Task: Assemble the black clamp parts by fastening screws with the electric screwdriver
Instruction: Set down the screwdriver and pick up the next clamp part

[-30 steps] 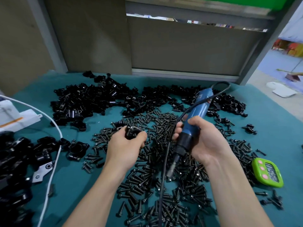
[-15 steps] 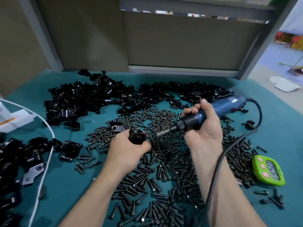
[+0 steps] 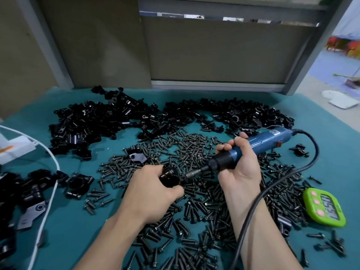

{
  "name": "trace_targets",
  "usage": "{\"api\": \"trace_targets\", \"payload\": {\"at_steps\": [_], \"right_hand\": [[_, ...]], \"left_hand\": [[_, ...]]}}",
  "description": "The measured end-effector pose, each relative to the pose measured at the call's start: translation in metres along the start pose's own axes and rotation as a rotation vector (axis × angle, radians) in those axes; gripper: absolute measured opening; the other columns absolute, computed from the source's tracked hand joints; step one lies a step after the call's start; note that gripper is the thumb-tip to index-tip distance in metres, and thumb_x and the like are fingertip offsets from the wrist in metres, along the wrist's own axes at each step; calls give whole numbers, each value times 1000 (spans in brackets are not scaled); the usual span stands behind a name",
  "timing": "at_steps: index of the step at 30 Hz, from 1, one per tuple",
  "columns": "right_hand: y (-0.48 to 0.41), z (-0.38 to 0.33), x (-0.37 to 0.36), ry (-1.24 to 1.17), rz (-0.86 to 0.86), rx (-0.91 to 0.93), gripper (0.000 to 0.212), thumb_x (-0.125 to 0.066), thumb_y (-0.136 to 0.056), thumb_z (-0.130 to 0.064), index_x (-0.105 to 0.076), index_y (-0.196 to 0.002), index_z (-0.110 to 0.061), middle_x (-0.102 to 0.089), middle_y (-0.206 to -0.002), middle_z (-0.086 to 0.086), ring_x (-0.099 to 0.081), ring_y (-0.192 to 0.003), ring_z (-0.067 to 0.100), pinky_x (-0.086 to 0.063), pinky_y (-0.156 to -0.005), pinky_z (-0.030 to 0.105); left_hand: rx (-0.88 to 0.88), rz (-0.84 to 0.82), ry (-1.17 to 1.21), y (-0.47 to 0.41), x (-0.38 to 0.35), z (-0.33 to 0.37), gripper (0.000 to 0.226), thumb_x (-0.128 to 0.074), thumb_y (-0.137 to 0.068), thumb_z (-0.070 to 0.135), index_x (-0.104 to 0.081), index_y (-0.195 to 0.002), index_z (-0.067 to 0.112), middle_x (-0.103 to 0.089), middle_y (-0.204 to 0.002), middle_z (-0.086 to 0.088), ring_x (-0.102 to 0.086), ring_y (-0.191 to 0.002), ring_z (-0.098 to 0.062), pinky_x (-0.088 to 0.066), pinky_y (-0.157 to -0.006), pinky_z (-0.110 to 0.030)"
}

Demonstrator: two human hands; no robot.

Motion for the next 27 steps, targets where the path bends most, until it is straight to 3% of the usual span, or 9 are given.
{"api": "trace_targets", "payload": {"at_steps": [3, 13, 16, 19, 23, 27], "right_hand": [[-2, -1, 0, -22, -15, 1, 29, -55, -97, 4, -55, -118, -17, -53, -69, 2, -48, -54, 12, -49, -62, 28], [-2, 0, -10, 48, -160, 29, 30, -51, -96, 7, -54, -116, -16, -53, -68, 3, -48, -50, 13, -52, -56, 28], [-1, 1, -12, 52, -188, 21, 29, -52, -96, 7, -55, -113, -16, -54, -68, 3, -49, -51, 13, -52, -57, 29], [0, 4, -11, 30, -165, 22, 27, -52, -96, 7, -55, -109, -16, -54, -67, 2, -50, -51, 13, -52, -58, 29], [1, 11, -6, -42, -113, -21, 24, -55, -95, 7, -55, -101, -16, -56, -65, 3, -50, -50, 13, -52, -56, 29], [3, 12, -6, -51, -127, -36, 25, -54, -95, 8, -55, -95, -17, -55, -65, 3, -50, -50, 13, -52, -56, 29]], "left_hand": [[7, -36, -27, 2, -4, 2, 20, -79, -65, 29, -66, -67, 14, -68, -60, 3, -50, -41, -8, -37, -39, -27], [31, -68, -83, 4, -4, 4, 37, -87, -63, 19, -52, -52, 21, -59, -48, 4, -43, -37, -11, -29, -37, -23], [41, -67, -70, 5, -2, 6, 34, -87, -63, 17, -61, -58, 39, -62, -50, 6, -48, -38, -10, -32, -37, -24], [69, -14, -51, 6, 1, 4, 29, -86, -61, 20, -65, -67, 39, -68, -57, 5, -59, -43, -13, -41, -39, -29], [78, 43, -80, 8, 4, 4, 36, -87, -61, 24, -64, -74, 48, -67, -63, 18, -63, -47, -12, -43, -37, -26], [88, 69, -102, 9, 2, 0, 22, -86, -65, 21, -64, -65, 22, -68, -60, 11, -61, -44, -15, -42, -36, -29]]}}
Point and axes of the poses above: each hand's wrist, its own y-axis away from the middle knuckle, its own x-axis out of the back of the hand, z = x × y, the point moved 7 cm from there along -y, towards the middle knuckle
